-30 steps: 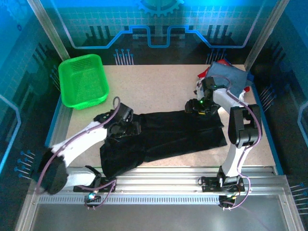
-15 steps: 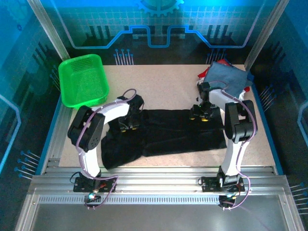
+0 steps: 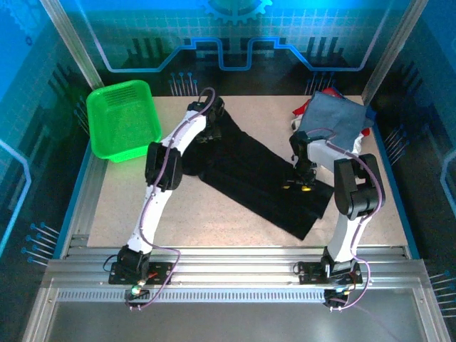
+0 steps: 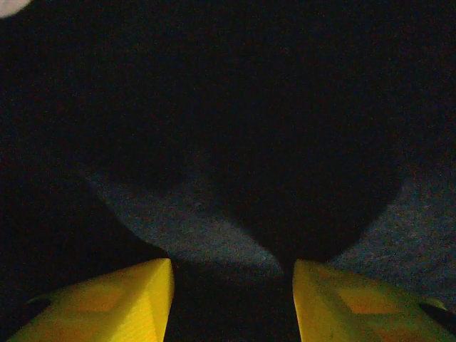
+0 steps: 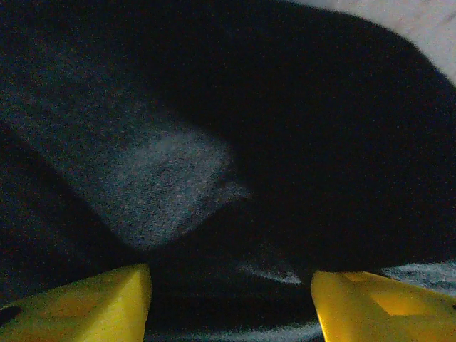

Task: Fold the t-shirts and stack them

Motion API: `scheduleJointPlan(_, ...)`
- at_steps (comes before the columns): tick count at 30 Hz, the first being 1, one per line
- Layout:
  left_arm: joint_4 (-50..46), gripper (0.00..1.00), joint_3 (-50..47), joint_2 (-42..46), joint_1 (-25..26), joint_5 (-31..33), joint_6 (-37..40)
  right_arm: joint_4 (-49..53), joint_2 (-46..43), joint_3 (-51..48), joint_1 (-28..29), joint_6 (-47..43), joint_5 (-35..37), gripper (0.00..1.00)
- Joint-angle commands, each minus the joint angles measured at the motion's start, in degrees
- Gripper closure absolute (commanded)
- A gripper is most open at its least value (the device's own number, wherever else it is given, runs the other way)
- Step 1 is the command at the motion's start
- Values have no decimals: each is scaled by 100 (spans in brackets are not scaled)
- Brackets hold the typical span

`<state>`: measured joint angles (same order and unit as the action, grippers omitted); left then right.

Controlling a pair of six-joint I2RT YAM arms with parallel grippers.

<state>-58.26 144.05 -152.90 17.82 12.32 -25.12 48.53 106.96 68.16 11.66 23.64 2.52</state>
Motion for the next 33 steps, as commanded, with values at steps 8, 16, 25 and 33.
scheduleJointPlan(8,623,44,529,-695,-374,-1991,168,638,-53,-680,1272,784,-1271,36)
scheduleJointPlan(16,1186,39,870,-1090,-499,-2878,67,-157,277,-631,2235,1860,-2092,36)
scheduleJointPlan(25,2378,27,1264,-1115,-613,-3897,-1000,-981,886,247,2665,2823,-2497,33)
scheduleJointPlan(33,2264,7,478,978,-727,-4001,-833,-693,764,1228,2581,2466,-2669,28)
